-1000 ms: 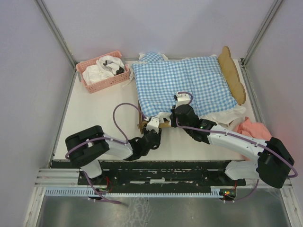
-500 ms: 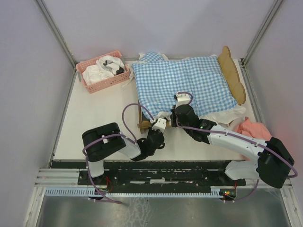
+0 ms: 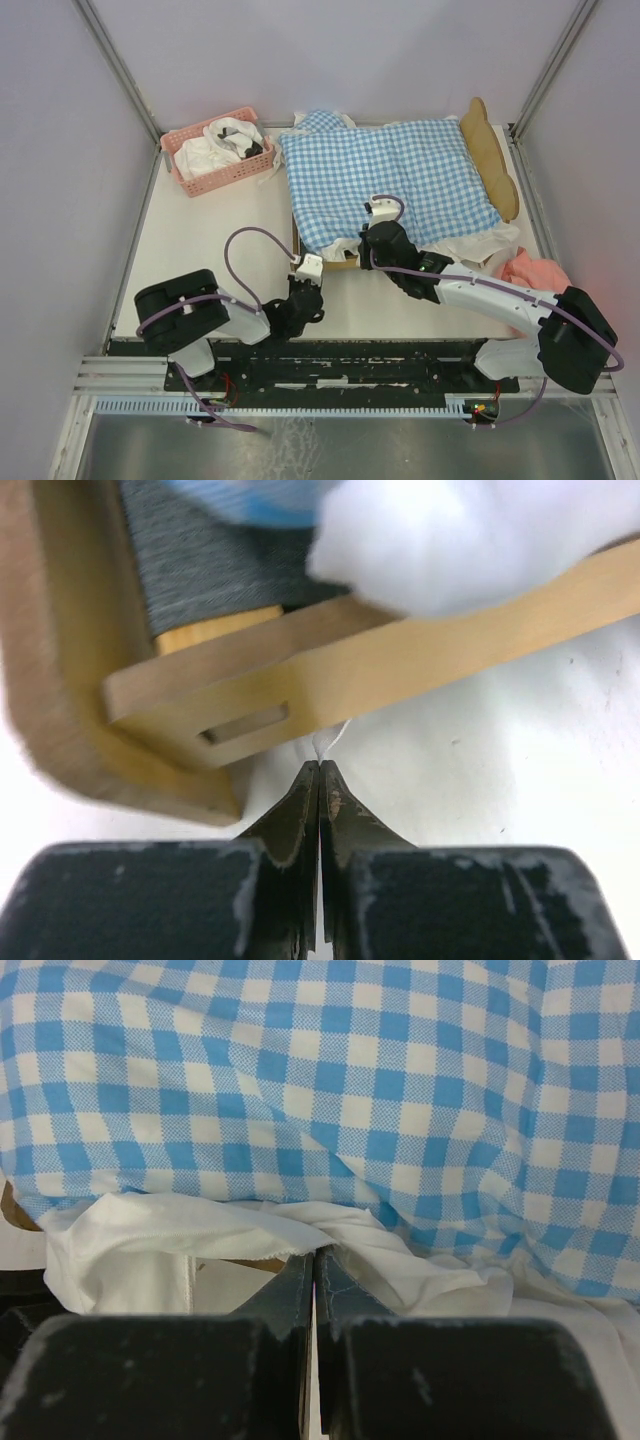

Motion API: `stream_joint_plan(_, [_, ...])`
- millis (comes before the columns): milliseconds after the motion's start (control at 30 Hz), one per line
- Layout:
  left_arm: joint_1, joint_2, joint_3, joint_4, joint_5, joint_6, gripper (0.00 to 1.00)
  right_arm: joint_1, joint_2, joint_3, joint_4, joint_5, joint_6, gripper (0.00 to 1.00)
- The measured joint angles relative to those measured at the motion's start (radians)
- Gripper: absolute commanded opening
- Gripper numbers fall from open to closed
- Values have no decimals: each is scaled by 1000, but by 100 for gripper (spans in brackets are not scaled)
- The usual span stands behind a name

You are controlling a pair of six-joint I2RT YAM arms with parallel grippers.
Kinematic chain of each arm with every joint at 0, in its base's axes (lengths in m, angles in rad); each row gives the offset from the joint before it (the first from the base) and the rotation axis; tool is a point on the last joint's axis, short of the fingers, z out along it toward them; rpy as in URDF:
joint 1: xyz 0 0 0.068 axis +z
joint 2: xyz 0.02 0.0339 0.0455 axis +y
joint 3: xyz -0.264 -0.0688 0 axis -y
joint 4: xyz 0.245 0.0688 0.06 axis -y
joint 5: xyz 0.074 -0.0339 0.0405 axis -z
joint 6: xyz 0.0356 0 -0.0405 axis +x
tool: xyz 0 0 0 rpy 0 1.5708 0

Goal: Set up the pet bed
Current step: Tie the ropes to the bed frame.

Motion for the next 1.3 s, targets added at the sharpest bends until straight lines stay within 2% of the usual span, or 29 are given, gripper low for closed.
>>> stream_joint_plan(200, [3, -106, -109, 0, 55, -60, 3, 0, 1, -15, 16, -13, 4, 2])
stream_joint_plan(467, [3, -206, -174, -9, 166, -166, 3, 0, -14, -33, 14, -82, 3, 2])
stream_joint_plan(767, [3, -356, -218, -125, 166, -291, 3, 0, -85, -66, -19, -253, 13, 2])
stream_joint_plan(1000, [4, -420, -275, -176, 164, -355, 3, 44, -103, -123, 26, -381, 64, 2])
stream_joint_plan(1300, [4, -547, -314, -243, 130, -412, 3, 107, 13, -81, 145, -439, 114, 2])
